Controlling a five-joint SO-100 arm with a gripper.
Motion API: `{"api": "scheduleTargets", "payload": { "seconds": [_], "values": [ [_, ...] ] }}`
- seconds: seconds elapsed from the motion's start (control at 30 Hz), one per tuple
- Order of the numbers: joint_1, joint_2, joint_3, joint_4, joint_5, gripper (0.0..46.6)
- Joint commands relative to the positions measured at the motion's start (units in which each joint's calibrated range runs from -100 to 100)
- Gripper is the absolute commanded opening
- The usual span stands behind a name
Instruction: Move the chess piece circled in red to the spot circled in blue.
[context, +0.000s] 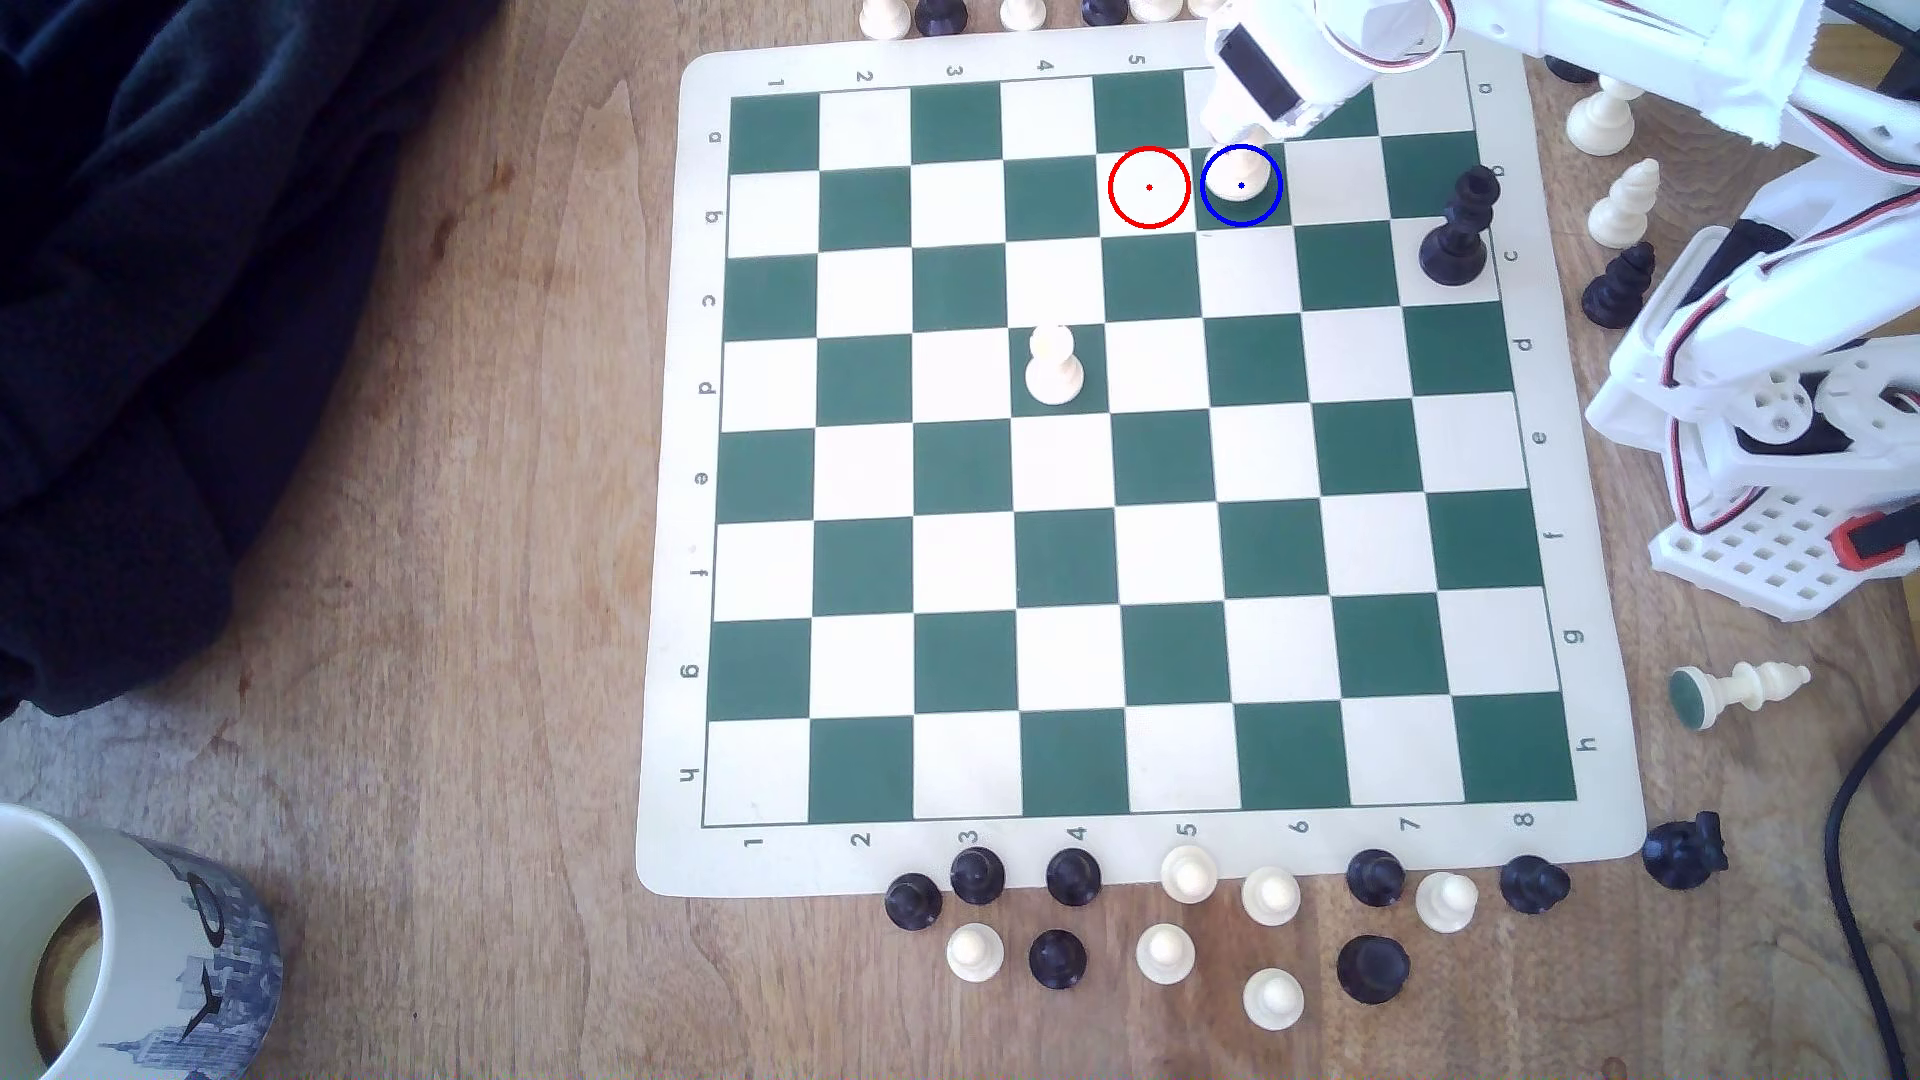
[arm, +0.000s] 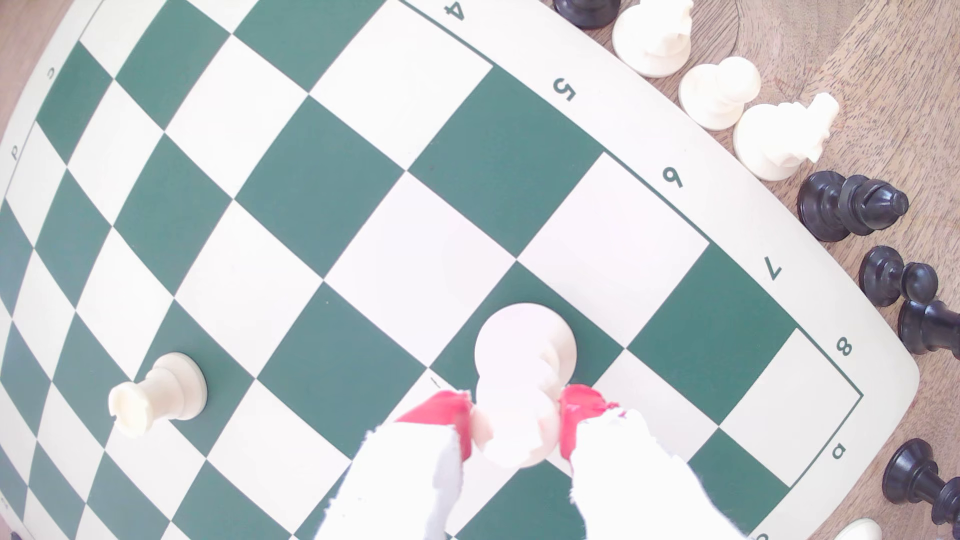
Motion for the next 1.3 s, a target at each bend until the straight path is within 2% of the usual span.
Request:
{"api": "scheduleTargets", "payload": {
  "seconds": [0.0,0.6,0.63,0.7,0.73,0.77,0.87,0.9,0.97,1.2,1.27],
  "values": [
    [-0.4,-1.2,-0.7,-0.6,-0.1,3.5],
    [-0.3,3.0,0.7,-2.5,0.2,4.4],
    [-0.2,3.0,0.7,-2.5,0.2,5.9],
    [0.2,3.1,0.6,-2.5,0.0,16.8],
    [0.4,2.9,0.5,-2.5,0.0,20.4],
    [0.7,2.2,0.4,-2.5,0.0,22.6],
    [1.1,0.1,0.3,-2.5,0.2,24.1],
    [1.1,-4.5,3.3,-5.2,0.1,27.0],
    [0.8,-10.3,9.2,-12.3,0.2,28.6],
    [-1.6,-27.4,21.7,-26.9,0.9,23.1],
    [-2.9,-30.9,24.8,-30.3,0.7,19.9]
  ]
}}
